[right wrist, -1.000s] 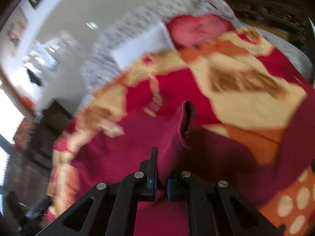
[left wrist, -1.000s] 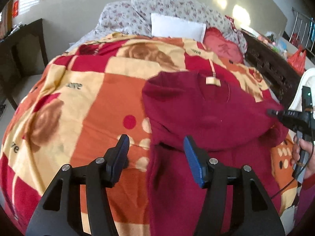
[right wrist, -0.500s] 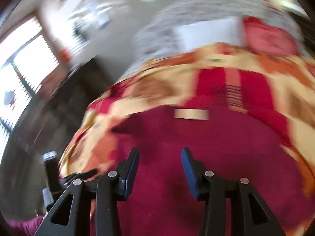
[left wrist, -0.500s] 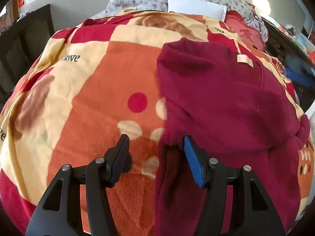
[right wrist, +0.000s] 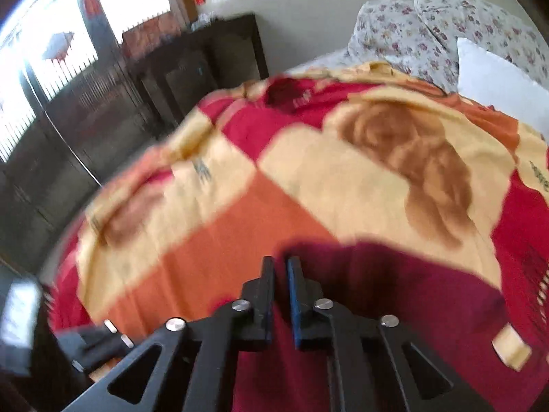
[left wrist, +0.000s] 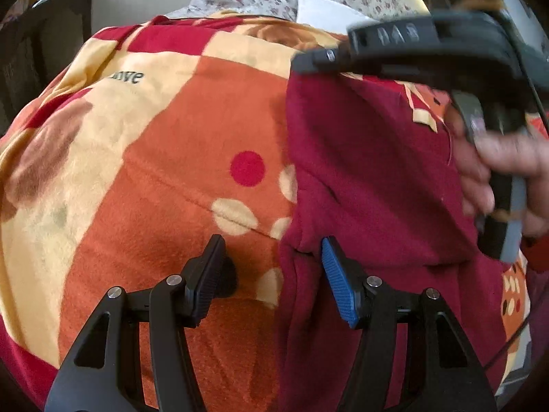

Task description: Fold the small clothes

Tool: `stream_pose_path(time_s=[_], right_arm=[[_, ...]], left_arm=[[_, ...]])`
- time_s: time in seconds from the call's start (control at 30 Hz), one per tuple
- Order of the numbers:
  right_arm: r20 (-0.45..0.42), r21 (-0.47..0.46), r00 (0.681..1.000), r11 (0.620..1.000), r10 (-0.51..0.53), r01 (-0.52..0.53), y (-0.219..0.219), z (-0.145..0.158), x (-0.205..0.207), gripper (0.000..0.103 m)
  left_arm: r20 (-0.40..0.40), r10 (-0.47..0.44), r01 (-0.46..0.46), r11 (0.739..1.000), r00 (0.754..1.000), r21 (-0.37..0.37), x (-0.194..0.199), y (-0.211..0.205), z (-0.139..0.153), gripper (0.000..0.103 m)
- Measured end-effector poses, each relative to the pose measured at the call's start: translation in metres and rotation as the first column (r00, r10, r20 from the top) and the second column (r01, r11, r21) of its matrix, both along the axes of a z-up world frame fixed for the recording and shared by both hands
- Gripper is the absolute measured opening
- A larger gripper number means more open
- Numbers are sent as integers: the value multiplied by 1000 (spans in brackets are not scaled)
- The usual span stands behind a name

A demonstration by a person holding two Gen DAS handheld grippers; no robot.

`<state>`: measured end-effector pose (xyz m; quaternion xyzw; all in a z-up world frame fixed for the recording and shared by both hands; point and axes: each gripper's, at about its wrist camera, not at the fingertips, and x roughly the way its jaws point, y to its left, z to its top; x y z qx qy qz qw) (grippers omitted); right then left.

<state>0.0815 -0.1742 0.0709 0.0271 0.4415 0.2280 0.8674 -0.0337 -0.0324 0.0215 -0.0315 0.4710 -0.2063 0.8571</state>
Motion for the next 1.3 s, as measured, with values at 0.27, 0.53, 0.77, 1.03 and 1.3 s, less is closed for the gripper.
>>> stream_pose_path(time_s=[0.27, 0.53, 0.77, 1.03, 1.3], right_arm=[[31, 66, 998, 997, -47, 45, 25, 0, 34, 0], [54, 25, 997, 999, -49, 48, -22, 21, -32, 54], [-29, -33, 999, 999, 27, -28, -12, -14, -18, 40], [40, -58, 999, 998, 22, -20, 1, -11, 2, 6], [-30, -45, 999, 999, -29, 28, 16, -30, 8, 10]], left_arm=[[58, 39, -41, 999, 998, 24, -6, 16, 21, 59], [74, 38, -36, 999, 997, -18, -9, 18, 33, 59], [27, 29, -30, 999, 999, 29, 2, -4, 12, 59], [19, 64, -64, 998, 998, 28, 7, 6, 0, 59], [35, 93, -93, 995, 995, 23, 11, 17, 16, 59]])
